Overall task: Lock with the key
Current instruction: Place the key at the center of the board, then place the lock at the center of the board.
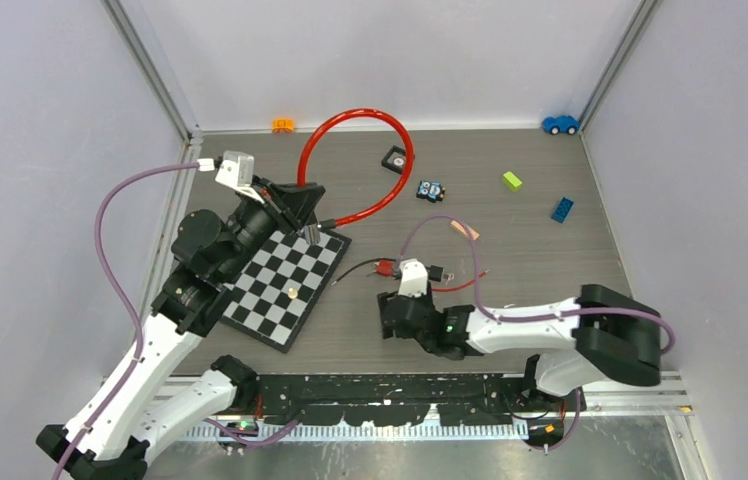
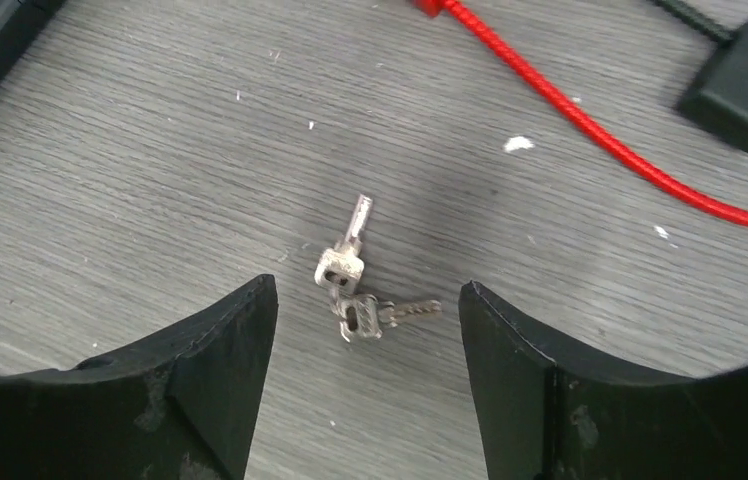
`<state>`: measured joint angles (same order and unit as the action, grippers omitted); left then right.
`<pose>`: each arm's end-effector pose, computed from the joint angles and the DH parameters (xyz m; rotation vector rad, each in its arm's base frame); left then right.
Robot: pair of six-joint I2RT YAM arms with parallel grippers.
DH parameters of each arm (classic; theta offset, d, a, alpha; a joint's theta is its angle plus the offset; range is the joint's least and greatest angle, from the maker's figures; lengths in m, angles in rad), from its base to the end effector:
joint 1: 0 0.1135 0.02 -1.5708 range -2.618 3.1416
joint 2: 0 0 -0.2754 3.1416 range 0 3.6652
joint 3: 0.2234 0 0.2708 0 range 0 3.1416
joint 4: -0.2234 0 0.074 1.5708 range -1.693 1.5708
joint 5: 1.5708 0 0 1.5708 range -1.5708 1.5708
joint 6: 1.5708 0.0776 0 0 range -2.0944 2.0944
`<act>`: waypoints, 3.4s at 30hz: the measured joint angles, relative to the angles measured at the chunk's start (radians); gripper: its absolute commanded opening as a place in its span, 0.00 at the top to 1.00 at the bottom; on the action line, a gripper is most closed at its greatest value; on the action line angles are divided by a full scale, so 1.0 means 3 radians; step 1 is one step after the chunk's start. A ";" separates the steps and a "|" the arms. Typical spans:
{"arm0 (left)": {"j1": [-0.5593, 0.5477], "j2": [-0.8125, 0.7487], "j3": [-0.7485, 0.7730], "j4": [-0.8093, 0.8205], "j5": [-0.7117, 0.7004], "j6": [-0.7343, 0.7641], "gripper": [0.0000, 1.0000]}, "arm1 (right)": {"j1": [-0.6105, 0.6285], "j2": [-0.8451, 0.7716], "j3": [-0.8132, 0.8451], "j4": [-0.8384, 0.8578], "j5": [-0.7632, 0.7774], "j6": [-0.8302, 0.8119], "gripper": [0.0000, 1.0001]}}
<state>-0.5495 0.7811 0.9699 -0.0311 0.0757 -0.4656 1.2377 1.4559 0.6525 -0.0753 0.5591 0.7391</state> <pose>0.1863 -0.1210 0.4397 0.1270 1.4684 -0.8872 0.1383 0.2740 0.1311 -0.3355 2.2792 0.3282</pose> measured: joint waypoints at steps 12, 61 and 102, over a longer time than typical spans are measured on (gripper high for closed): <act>0.0000 0.0103 -0.0306 0.0120 -0.0043 -0.0032 1.00 | 0.0000 -0.2089 -0.0558 0.0726 0.0440 -0.0094 0.28; 0.0000 0.0089 -0.0439 0.0969 0.0334 -0.0443 1.00 | -0.0381 -0.0876 0.0441 0.2393 0.0397 0.1583 0.67; -0.0003 -0.0045 -0.0403 0.0407 0.0337 -0.0295 0.00 | -0.0797 -0.1202 0.0656 0.0899 0.0708 0.0498 0.99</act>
<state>-0.5503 0.7677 0.8490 0.0910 0.1768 -0.5541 0.9985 1.0954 0.8494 0.1944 0.7715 0.8886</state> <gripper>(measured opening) 0.993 0.211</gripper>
